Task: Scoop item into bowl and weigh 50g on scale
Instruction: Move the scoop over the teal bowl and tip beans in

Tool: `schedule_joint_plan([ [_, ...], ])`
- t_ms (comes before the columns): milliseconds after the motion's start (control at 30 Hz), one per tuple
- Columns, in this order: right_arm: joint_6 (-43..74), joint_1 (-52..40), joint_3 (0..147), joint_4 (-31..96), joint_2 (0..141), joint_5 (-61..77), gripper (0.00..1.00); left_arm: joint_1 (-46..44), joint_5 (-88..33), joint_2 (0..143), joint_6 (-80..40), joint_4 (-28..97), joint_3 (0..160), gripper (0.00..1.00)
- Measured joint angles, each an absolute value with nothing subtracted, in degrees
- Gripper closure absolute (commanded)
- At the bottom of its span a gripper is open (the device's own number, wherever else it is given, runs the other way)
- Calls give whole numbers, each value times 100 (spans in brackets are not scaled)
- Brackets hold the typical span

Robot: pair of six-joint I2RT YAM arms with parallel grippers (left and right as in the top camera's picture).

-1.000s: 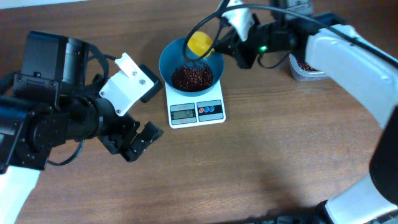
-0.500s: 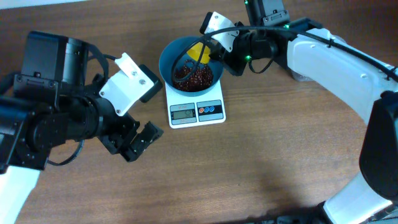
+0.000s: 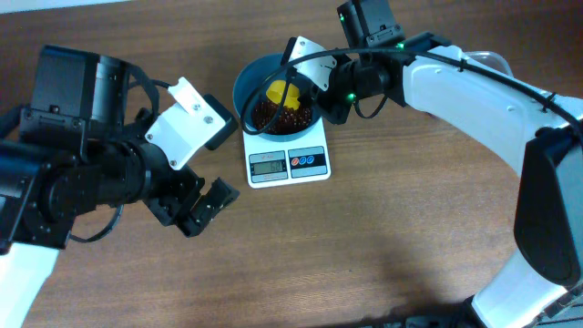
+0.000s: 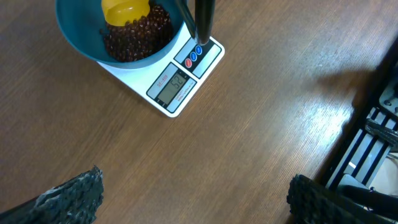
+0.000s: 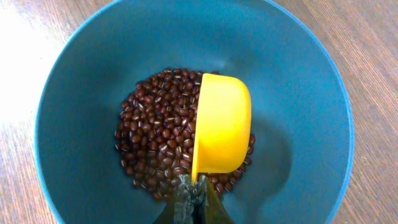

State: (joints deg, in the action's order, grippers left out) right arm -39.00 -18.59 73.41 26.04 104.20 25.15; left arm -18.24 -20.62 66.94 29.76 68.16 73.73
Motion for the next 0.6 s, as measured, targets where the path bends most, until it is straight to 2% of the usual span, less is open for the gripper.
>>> schedule_joint_plan([
  [600,-3057,-1857,7341,2676,10420,3046,96,-1824,-2062,6694,2976,6816,7373,2],
])
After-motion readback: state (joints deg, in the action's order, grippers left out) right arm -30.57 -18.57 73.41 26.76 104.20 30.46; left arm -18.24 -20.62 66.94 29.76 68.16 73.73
